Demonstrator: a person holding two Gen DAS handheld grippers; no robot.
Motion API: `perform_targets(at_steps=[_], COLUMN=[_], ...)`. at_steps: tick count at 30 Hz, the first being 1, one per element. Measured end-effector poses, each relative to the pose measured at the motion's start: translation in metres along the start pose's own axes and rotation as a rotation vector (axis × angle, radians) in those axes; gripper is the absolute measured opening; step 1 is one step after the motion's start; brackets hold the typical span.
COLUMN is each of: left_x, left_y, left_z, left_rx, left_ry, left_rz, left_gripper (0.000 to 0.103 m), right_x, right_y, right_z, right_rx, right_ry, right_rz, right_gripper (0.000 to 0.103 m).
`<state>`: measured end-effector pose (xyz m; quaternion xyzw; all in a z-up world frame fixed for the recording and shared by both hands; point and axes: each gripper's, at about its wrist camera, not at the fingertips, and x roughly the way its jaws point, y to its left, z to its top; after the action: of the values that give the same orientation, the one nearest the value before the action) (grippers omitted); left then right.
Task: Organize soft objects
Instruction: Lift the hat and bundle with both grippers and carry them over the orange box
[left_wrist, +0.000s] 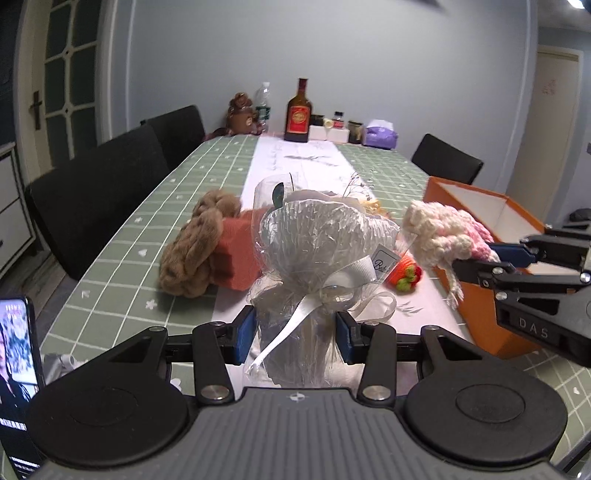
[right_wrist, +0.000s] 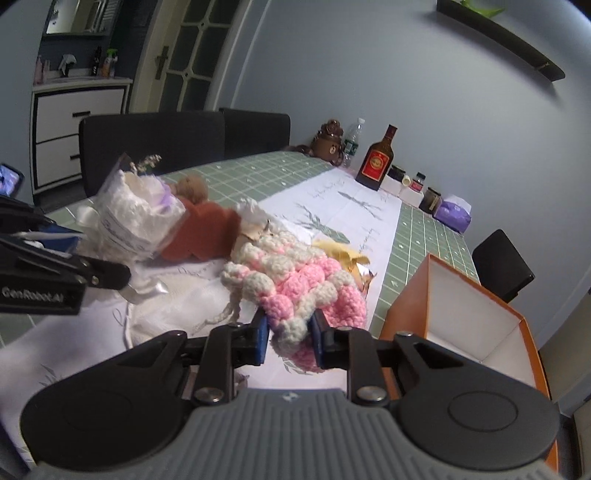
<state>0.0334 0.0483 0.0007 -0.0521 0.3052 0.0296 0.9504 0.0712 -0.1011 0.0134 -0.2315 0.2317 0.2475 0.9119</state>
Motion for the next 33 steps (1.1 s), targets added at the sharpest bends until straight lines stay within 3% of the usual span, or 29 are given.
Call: perform_targets(at_steps=[3, 8, 17, 25, 33], left_x=[-0.004, 0.009, 0.041, 0.042, 0.065], left_y=[-0.009, -0.018, -0.058, -0.107, -0.165], left_z=[0.009, 0.024, 0.046, 0.096, 0.126], left_rx=[0.054, 0.095, 0.33, 0.496, 0.612], left_ry=[0.013, 0.137, 0.309, 0.263, 0.303], left_rz=[-0.024, -0.119, -0.117, -0.115, -0.215], left_gripper=[0.05, 0.05, 0.05, 0.049, 0.049], right_x=[-0.01, -0.019, -0.029, -0.031, -0.024], right_y=[-0.005, -0.021, -0.056, -0.107, -0.16], right_z=[0.005, 0.011, 0.016, 0.023, 0.017], right_rx=[-0.002, 0.008, 0.063, 0.11, 0.166], right_ry=[-0.008, 0.015, 0.029, 0.021, 0.126], right_rz=[0.013, 0.03, 0.031, -0.025, -0.029], right_gripper=[0.022, 0.022, 0.022, 0.022, 0.022])
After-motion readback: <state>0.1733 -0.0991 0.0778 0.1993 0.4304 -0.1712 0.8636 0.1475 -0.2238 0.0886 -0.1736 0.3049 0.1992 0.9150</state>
